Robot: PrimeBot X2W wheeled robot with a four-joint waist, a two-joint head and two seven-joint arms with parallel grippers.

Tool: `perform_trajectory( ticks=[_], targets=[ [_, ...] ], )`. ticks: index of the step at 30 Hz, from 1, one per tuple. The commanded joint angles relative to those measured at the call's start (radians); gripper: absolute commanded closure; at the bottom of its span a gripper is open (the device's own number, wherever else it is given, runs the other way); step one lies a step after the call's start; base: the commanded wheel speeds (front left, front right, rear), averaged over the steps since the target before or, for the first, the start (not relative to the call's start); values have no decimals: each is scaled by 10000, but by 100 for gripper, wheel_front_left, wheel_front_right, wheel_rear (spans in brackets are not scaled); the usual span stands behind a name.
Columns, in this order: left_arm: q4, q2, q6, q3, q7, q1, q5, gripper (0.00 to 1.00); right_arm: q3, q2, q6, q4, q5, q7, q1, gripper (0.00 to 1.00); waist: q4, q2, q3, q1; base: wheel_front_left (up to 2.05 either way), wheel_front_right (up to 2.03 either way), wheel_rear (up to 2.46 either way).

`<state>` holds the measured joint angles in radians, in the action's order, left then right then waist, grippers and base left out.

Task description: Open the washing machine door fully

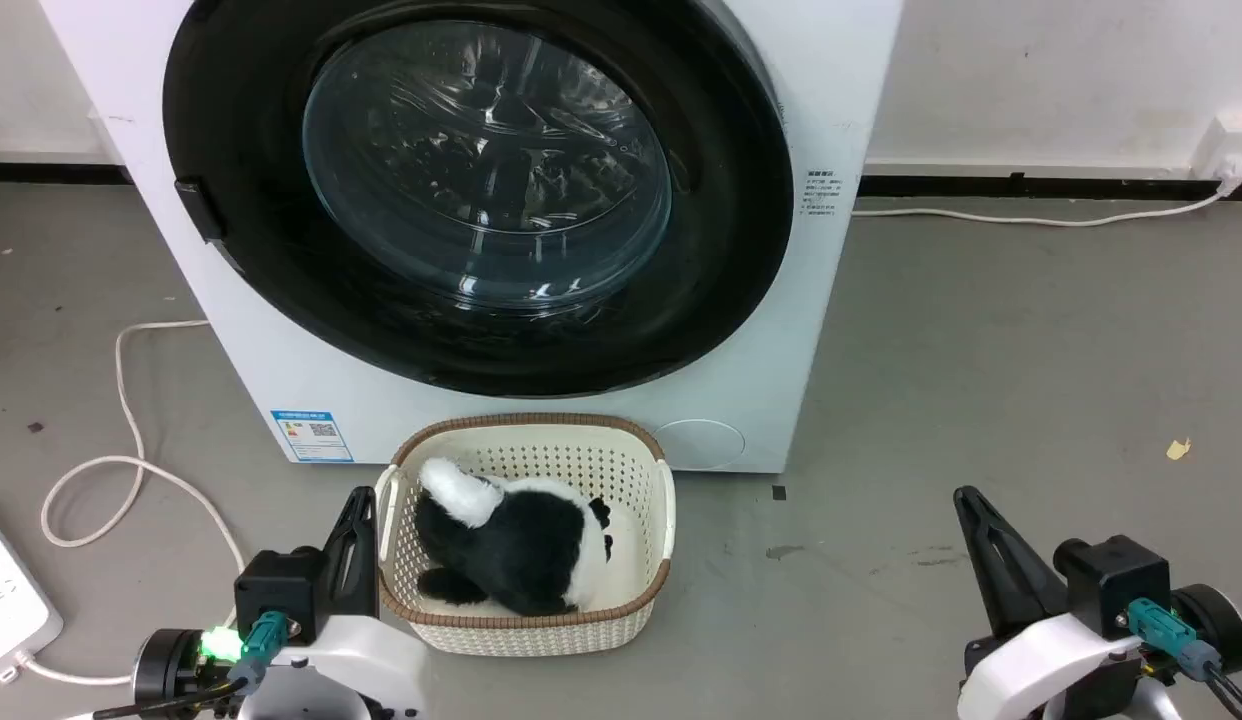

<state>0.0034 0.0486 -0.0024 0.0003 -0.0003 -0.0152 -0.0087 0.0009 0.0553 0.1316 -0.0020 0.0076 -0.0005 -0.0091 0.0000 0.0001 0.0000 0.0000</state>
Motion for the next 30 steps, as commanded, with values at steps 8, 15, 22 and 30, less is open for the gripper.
perform_trajectory(
  ticks=[8, 15, 22, 30],
  targets=[
    [-34, 16, 24, -3, 3, 152, 87, 100, -9, -51, -9, 20, -76, 5, 91, 100, 0, -1, 0, 0, 0, 0, 0],
    [-34, 16, 24, -3, 3, 152, 87, 100, -9, -51, -9, 20, -76, 5, 91, 100, 0, -1, 0, 0, 0, 0, 0],
    [-34, 16, 24, -3, 3, 152, 87, 100, -9, -51, -9, 20, -76, 5, 91, 100, 0, -1, 0, 0, 0, 0, 0],
    [-34, 16, 24, -3, 3, 152, 87, 100, -9, -51, -9, 20, -76, 5, 91, 100, 0, -1, 0, 0, 0, 0, 0]
  ],
)
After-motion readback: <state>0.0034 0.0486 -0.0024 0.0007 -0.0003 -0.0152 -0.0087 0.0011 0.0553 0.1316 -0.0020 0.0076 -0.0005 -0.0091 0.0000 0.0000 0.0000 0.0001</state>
